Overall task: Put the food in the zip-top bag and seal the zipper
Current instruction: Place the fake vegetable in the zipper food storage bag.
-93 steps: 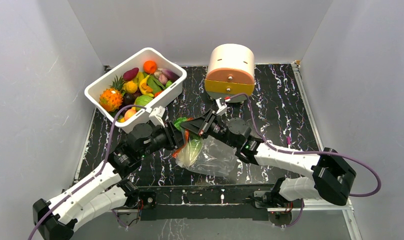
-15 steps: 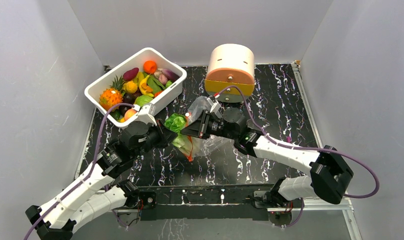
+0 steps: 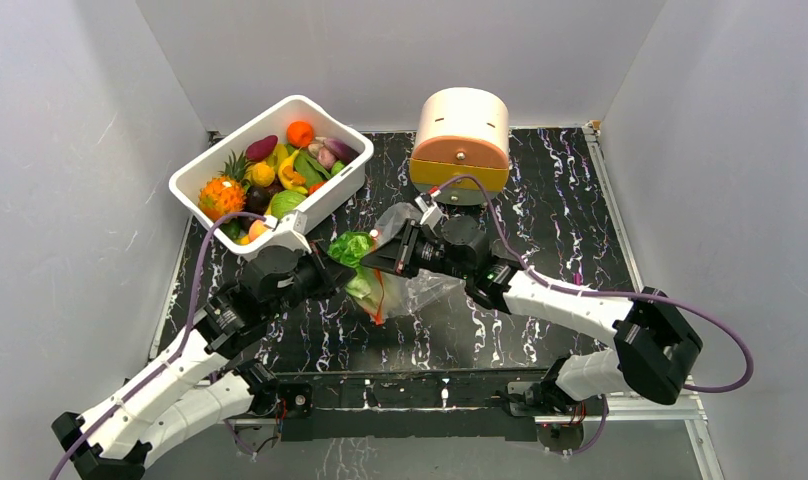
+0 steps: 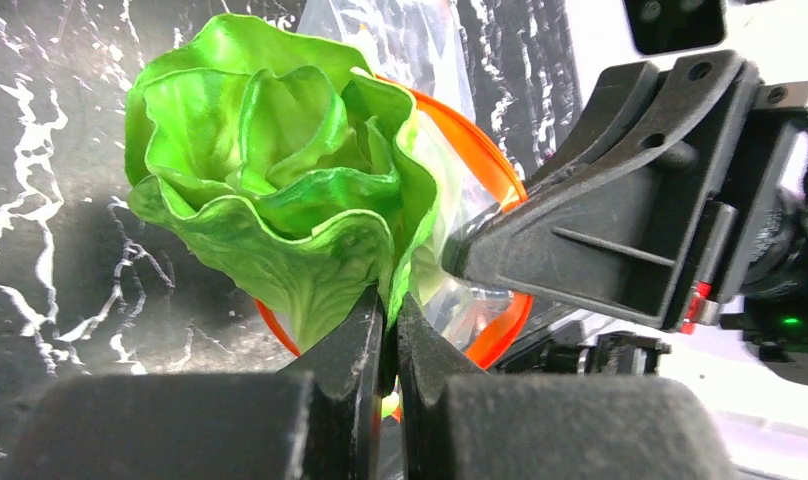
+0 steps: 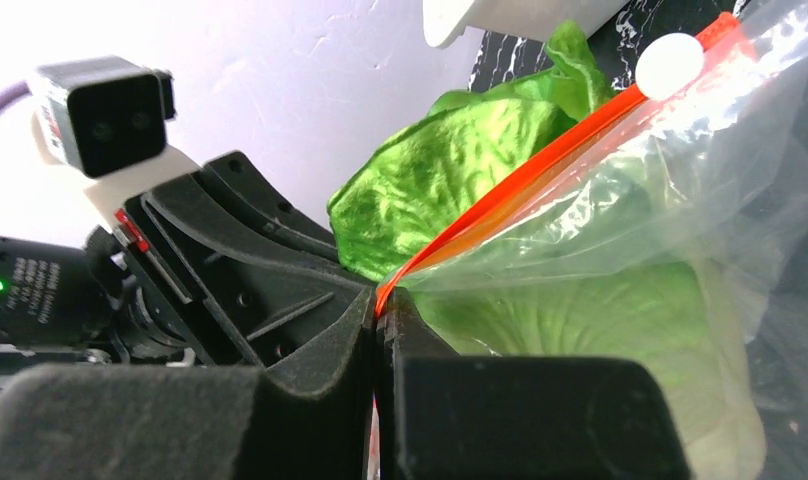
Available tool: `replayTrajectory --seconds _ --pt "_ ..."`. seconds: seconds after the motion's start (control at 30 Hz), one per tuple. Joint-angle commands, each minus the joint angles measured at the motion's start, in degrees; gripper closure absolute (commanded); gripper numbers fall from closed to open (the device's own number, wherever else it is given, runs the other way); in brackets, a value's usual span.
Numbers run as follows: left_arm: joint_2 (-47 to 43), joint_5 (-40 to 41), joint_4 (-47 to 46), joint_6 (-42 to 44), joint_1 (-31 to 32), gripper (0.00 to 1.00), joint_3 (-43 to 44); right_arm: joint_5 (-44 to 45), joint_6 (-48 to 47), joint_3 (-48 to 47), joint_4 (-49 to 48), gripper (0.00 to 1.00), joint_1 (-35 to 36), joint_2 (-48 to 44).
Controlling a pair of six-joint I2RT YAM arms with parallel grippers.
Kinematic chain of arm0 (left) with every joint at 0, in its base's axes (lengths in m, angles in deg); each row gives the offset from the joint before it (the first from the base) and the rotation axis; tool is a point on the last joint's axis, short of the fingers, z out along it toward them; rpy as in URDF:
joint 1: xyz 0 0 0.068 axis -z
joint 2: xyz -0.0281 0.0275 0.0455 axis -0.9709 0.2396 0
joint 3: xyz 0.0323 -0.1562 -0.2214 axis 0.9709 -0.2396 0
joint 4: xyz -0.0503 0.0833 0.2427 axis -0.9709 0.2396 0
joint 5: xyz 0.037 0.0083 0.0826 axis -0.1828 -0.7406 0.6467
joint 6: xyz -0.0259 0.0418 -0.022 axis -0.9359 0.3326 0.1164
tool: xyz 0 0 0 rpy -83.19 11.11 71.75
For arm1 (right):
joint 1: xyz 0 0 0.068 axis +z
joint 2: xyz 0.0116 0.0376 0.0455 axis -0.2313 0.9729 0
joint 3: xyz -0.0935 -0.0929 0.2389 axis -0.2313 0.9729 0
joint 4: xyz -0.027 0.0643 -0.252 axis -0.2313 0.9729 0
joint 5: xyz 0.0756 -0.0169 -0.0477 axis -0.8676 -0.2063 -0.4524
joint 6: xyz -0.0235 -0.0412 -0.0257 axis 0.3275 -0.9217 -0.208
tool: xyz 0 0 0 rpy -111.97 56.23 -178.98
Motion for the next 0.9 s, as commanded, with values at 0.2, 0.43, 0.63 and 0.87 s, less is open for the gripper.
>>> replayTrajectory --seconds 0.2,0.43,0.63,0.87 --pt "-7.9 1.26 -11.06 -13.13 0.15 1.0 -5.66 4.61 14.47 3.52 -14.3 1.0 0.51 -1.42" --pt "-9.25 2.88 -6.71 -12.15 0.12 0.97 -3.47 6.46 16.14 3.12 -16.43 1.0 0.51 -3.31" --pt "-10.18 0.27 -12.2 -9.66 0.11 1.0 -4.29 8.8 19.7 3.22 -20.59 1.0 0.51 -3.98" --pt "-8.44 -4.65 -21.5 -11.0 0.09 1.0 -6.87 14.14 21.0 2.82 -22.29 1.0 0.51 -4.42"
